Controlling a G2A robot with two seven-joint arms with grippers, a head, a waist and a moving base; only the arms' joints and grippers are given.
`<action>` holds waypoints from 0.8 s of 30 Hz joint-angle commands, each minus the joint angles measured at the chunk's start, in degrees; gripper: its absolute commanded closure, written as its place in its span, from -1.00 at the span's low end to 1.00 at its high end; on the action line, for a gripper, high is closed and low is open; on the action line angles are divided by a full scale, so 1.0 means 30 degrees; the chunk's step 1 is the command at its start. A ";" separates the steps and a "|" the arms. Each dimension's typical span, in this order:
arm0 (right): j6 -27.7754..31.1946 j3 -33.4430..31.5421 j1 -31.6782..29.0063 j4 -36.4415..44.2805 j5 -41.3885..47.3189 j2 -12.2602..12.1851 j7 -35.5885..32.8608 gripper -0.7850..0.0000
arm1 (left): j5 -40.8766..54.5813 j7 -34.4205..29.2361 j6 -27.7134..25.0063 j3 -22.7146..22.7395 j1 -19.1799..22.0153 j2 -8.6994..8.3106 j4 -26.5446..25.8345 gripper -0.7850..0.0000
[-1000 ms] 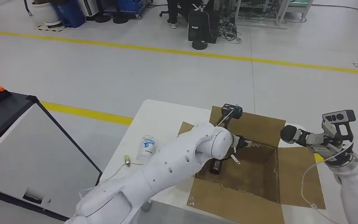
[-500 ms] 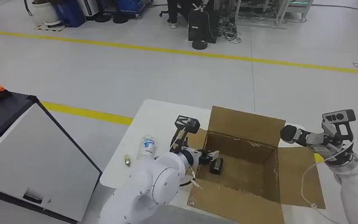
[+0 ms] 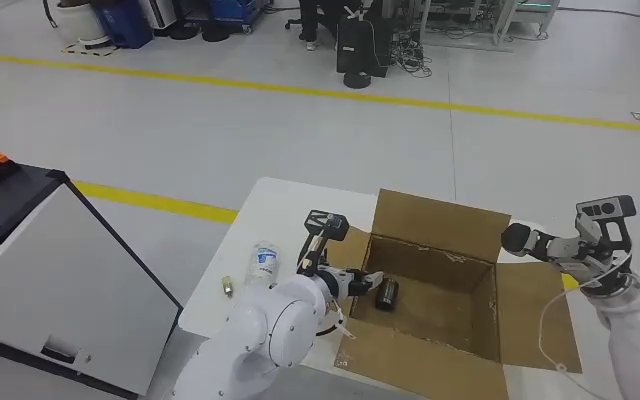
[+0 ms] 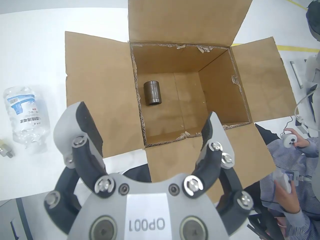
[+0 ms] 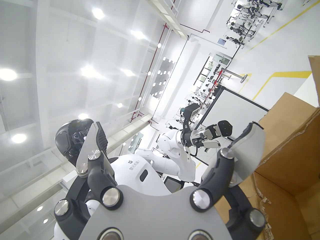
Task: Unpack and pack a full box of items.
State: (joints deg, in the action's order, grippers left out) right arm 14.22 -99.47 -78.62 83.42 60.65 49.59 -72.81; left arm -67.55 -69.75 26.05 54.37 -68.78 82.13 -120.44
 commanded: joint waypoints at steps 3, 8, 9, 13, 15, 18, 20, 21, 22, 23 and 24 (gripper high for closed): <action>-0.0001 0.0000 0.0000 0.0000 0.0001 0.0000 0.0001 -1.00 | -0.0001 -0.0002 0.0002 0.0000 0.0000 0.0000 -0.0002 -1.00; -0.0001 0.0000 0.0000 0.0000 0.0001 0.0000 0.0001 -1.00 | -0.0115 0.0375 -0.0094 0.0038 -0.0088 -0.0011 0.0029 -1.00; -0.0001 0.0000 0.0000 0.0000 0.0001 0.0000 0.0001 -1.00 | -0.0348 0.0856 -0.0282 0.0125 -0.0313 -0.0046 0.0061 -1.00; -0.0001 0.0000 0.0000 0.0000 0.0001 0.0000 0.0001 -1.00 | -0.0837 0.2045 0.0717 0.1264 -0.1465 -0.0158 -0.0679 -1.00; -0.0001 0.0000 0.0000 0.0000 0.0001 0.0000 0.0001 -1.00 | -0.1127 0.2276 0.1513 0.2130 -0.1989 -0.0222 -0.0764 -1.00; -0.0001 0.0000 0.0000 0.0000 0.0001 0.0000 0.0001 -1.00 | -0.1288 0.2348 0.2938 0.3461 -0.2733 -0.0281 -0.0989 -1.00; -0.0001 0.0000 0.0000 0.0000 0.0001 0.0000 0.0001 -1.00 | -0.1699 0.2477 0.3393 0.4397 -0.3131 -0.0356 -0.0873 -1.00; -0.0001 0.0000 0.0000 0.0000 0.0001 0.0000 0.0001 -1.00 | -0.2076 0.2452 0.3578 0.4772 -0.3332 -0.0398 -0.0846 -1.00; -0.0001 0.0000 0.0000 0.0000 0.0001 0.0000 0.0001 -1.00 | -0.1989 0.2268 0.3843 0.5122 -0.3512 -0.0410 -0.0965 -1.00; -0.0001 0.0000 0.0000 0.0000 0.0001 0.0000 0.0001 -1.00 | -0.1667 0.2210 0.4125 0.5541 -0.3650 -0.0409 -0.1150 -1.00; -0.0001 0.0000 0.0000 0.0000 0.0001 0.0000 0.0001 -1.00 | -0.1780 0.2191 0.4279 0.5976 -0.3833 -0.0440 -0.1098 -1.00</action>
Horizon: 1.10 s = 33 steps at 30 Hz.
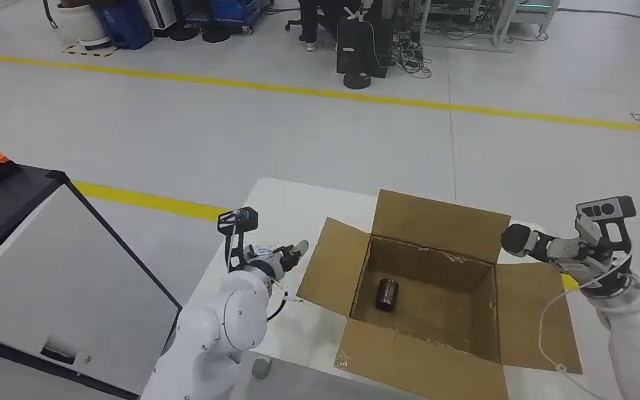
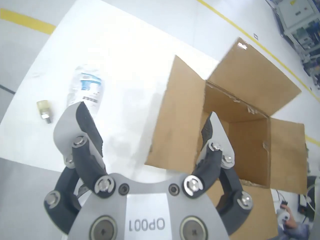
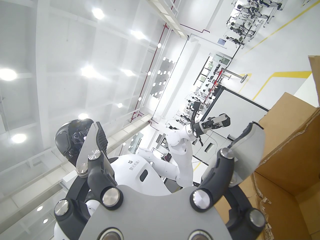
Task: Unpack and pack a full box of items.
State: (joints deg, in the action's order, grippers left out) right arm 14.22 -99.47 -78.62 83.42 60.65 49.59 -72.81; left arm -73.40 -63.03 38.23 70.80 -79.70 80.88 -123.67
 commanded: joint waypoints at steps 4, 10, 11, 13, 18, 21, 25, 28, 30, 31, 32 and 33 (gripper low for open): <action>-0.0001 0.0000 0.0000 0.0000 0.0001 0.0000 0.0001 -1.00 | -0.1045 -0.0449 0.0559 0.1934 -0.0981 -0.0156 0.0196 -1.00; -0.0001 0.0000 0.0000 0.0000 0.0001 0.0000 0.0001 -1.00 | -0.8545 -0.1221 -0.0214 0.1870 -0.1786 -0.0321 0.0875 -1.00; -0.0001 0.0000 0.0000 0.0000 0.0001 0.0000 0.0001 -1.00 | -0.9609 -0.1608 -0.0598 0.1410 -0.1787 -0.0255 0.0584 -1.00; -0.0001 0.0000 0.0000 0.0000 0.0001 0.0000 0.0001 -1.00 | -0.9609 -0.1608 -0.0598 0.1410 -0.1787 -0.0255 0.0584 -1.00; -0.0001 0.0000 0.0000 0.0000 0.0001 0.0000 0.0001 -1.00 | -0.9609 -0.1608 -0.0598 0.1410 -0.1787 -0.0255 0.0584 -1.00; -0.0001 0.0000 0.0000 0.0000 0.0001 0.0000 0.0001 -1.00 | -0.9609 -0.1608 -0.0598 0.1410 -0.1787 -0.0255 0.0584 -1.00; -0.0001 0.0000 0.0000 0.0000 0.0001 0.0000 0.0001 -1.00 | -0.9609 -0.1608 -0.0598 0.1410 -0.1787 -0.0255 0.0584 -1.00; -0.0001 0.0000 0.0000 0.0000 0.0001 0.0000 0.0001 -1.00 | -0.9609 -0.1608 -0.0598 0.1410 -0.1787 -0.0255 0.0584 -1.00; -0.0001 0.0000 0.0000 0.0000 0.0001 0.0000 0.0001 -1.00 | -0.9609 -0.1608 -0.0598 0.1410 -0.1787 -0.0255 0.0584 -1.00; -0.0001 0.0000 0.0000 0.0000 0.0001 0.0000 0.0001 -1.00 | -0.9412 -0.1536 -0.0577 0.1386 -0.1798 -0.0241 0.0584 -1.00; -0.0001 0.0000 0.0000 0.0000 0.0001 0.0000 0.0001 -1.00 | -0.8506 -0.1317 -0.0455 0.1308 -0.1793 -0.0174 0.0541 -1.00; -0.0001 0.0000 0.0000 0.0000 0.0001 0.0000 0.0001 -1.00 | -0.7618 -0.1200 -0.0576 0.1232 -0.1740 -0.0117 0.0518 -1.00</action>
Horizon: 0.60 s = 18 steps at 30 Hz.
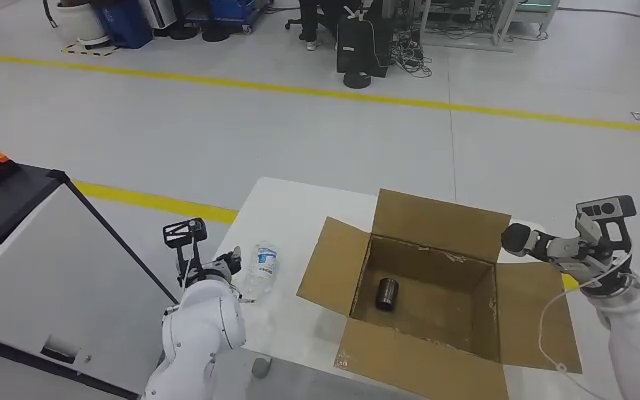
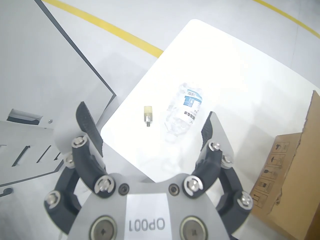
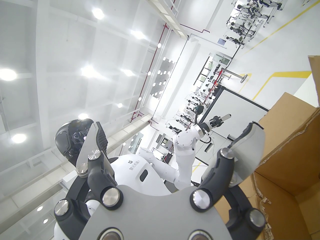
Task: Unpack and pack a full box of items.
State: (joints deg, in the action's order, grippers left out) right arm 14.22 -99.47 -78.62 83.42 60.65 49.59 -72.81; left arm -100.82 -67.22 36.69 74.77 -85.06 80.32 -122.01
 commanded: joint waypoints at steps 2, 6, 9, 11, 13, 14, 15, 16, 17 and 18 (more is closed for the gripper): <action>-0.0001 0.0000 0.0000 0.0000 0.0001 0.0000 0.0001 -1.00 | 0.2000 0.0675 -0.0387 0.0054 0.0268 0.0110 0.0802 -1.00; -0.0001 0.0000 0.0000 0.0000 0.0001 0.0000 0.0001 -1.00 | 0.2235 0.1945 -0.1711 -0.0196 0.0808 0.0164 0.2659 -1.00; -0.0001 0.0000 0.0000 0.0000 0.0001 0.0000 0.0001 -1.00 | 0.2308 0.2672 -0.1929 -0.0069 0.1528 0.0228 0.4593 -1.00; -0.0001 0.0000 0.0000 0.0000 0.0001 0.0000 0.0001 -1.00 | 0.2470 0.3039 -0.1888 0.0026 0.2004 0.0284 0.5781 -1.00; -0.0001 0.0000 0.0000 0.0000 0.0001 0.0000 0.0001 -1.00 | 0.2390 0.3211 -0.2019 0.0081 0.2398 0.0319 0.6725 -1.00; -0.0001 0.0000 0.0000 0.0000 0.0001 0.0000 0.0001 -1.00 | 0.2499 0.2979 -0.2018 0.0120 0.2545 0.0346 0.7094 -1.00; -0.0001 0.0000 0.0000 0.0000 0.0001 0.0000 0.0001 -1.00 | 0.2377 0.2819 -0.2040 0.0170 0.2686 0.0357 0.7434 -1.00; -0.0001 0.0000 0.0000 0.0000 0.0001 0.0000 0.0001 -1.00 | 0.2327 0.2714 -0.2011 0.0221 0.2792 0.0373 0.7705 -1.00; -0.0001 0.0000 0.0000 0.0000 0.0001 0.0000 0.0001 -1.00 | 0.2316 0.2562 -0.1904 0.0312 0.2865 0.0391 0.7990 -1.00; -0.0001 0.0000 0.0000 0.0000 0.0001 0.0000 0.0001 -1.00 | 0.2278 0.2511 -0.1857 0.0384 0.2934 0.0404 0.8210 -1.00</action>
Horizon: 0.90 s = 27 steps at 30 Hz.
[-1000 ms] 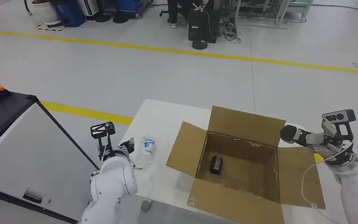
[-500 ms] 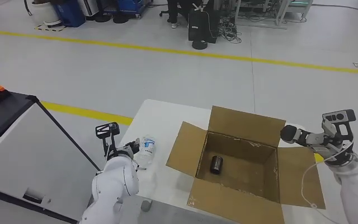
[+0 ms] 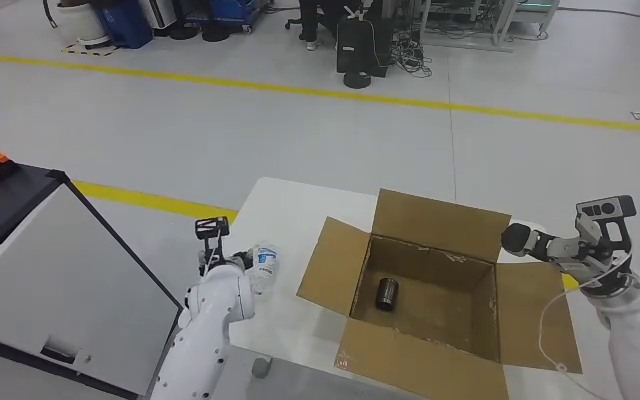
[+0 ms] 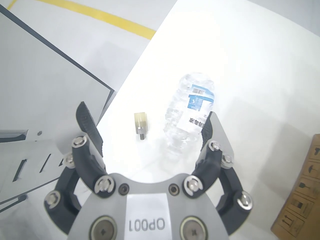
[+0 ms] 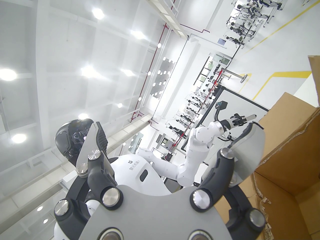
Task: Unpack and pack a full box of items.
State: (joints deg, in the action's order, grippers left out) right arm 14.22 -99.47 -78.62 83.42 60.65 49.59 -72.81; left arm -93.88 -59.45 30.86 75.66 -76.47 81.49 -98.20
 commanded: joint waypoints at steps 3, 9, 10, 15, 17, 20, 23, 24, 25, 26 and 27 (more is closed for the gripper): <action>-0.0001 0.0000 0.0000 0.0000 0.0001 0.0000 0.0001 -1.00 | -0.0147 -0.0151 0.0056 0.0303 0.0146 0.0040 0.0727 -1.00; -0.0001 0.0000 0.0000 0.0000 0.0001 0.0000 0.0001 -1.00 | -0.0219 -0.0227 -0.0012 0.0347 0.0140 0.0040 0.0751 -1.00; -0.0001 0.0000 0.0000 0.0000 0.0001 0.0000 0.0001 -1.00 | -0.0219 -0.0227 -0.0012 0.0347 0.0140 0.0040 0.0751 -1.00; -0.0001 0.0000 0.0000 0.0000 0.0001 0.0000 0.0001 -1.00 | -0.0219 -0.0227 -0.0012 0.0347 0.0140 0.0040 0.0751 -1.00; -0.0001 0.0000 0.0000 0.0000 0.0001 0.0000 0.0001 -1.00 | -0.0219 -0.0227 -0.0012 0.0347 0.0140 0.0040 0.0751 -1.00; -0.0001 0.0000 0.0000 0.0000 0.0001 0.0000 0.0001 -1.00 | -0.0219 -0.0227 -0.0012 0.0347 0.0140 0.0040 0.0751 -1.00; -0.0001 0.0000 0.0000 0.0000 0.0001 0.0000 0.0001 -1.00 | -0.0219 -0.0227 -0.0012 0.0347 0.0140 0.0040 0.0751 -1.00; -0.0001 0.0000 0.0000 0.0000 0.0001 0.0000 0.0001 -1.00 | -0.0219 -0.0227 -0.0012 0.0347 0.0140 0.0040 0.0751 -1.00; -0.0001 0.0000 0.0000 0.0000 0.0001 0.0000 0.0001 -1.00 | -0.0219 -0.0227 -0.0012 0.0347 0.0140 0.0040 0.0751 -1.00; -0.0001 0.0000 0.0000 0.0000 0.0001 0.0000 0.0001 -1.00 | -0.0206 -0.0126 -0.0106 0.0347 0.0104 0.0037 0.0789 -1.00; -0.0001 0.0000 0.0000 0.0000 0.0001 0.0000 0.0001 -1.00 | -0.0252 0.0127 -0.0495 0.0401 -0.0010 0.0016 0.1031 -1.00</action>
State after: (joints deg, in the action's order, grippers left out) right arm 14.22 -99.47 -78.62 83.42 60.65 49.59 -72.81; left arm -94.53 -59.93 30.61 76.73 -76.16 81.60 -95.79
